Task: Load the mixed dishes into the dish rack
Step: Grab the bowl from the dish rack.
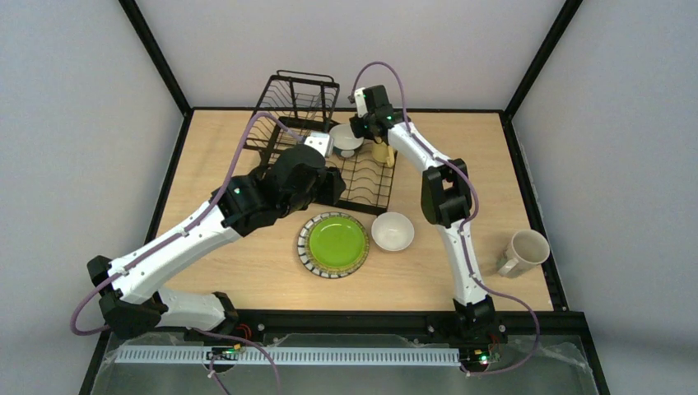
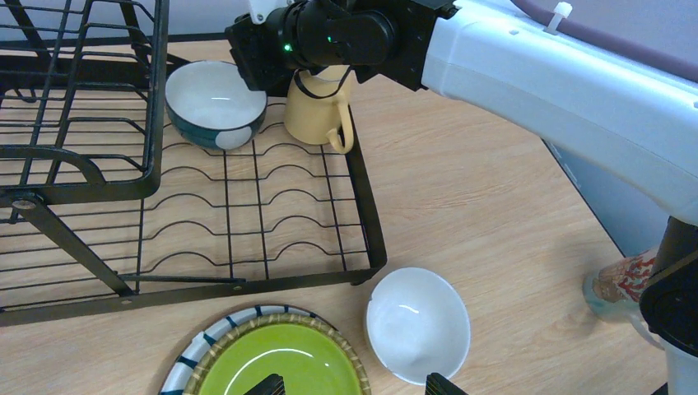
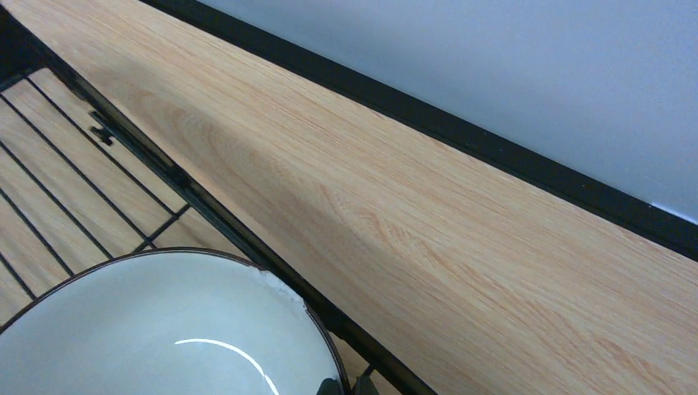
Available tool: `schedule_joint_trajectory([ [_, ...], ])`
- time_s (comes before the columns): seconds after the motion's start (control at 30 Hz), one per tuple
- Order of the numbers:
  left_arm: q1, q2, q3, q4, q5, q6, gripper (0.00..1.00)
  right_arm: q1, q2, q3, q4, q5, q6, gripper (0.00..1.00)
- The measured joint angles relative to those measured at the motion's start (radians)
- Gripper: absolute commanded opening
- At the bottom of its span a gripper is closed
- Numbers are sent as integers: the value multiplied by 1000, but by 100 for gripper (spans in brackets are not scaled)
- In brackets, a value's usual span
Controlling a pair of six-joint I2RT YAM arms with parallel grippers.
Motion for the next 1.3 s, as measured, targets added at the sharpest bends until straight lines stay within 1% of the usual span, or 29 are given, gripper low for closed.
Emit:
schedule_joint_trajectory([
  [0.47,2,-6,-3,0,13,-10,99,6,-1,10,1,-24,6,0],
  [0.5,2,-6,-3,0,14,-11,99,6,-1,10,0,-24,8,4],
  [0.57,2,-6,-3,2,16,-11,99,6,-1,10,0,-25,11,15],
  [0.7,2,-7,-3,5,20,-11,99,6,-1,9,-9,-26,18,27],
  [0.77,2,-7,-3,5,22,-11,99,6,-1,9,-16,-26,20,28],
  [1.07,2,-7,-3,5,28,-11,99,6,-1,9,-27,-35,23,28],
  [1.23,2,-7,-3,5,29,-11,99,7,-1,9,-27,-52,27,17],
  [1.3,2,-7,-3,5,29,-11,99,8,-1,9,-27,-58,31,10],
])
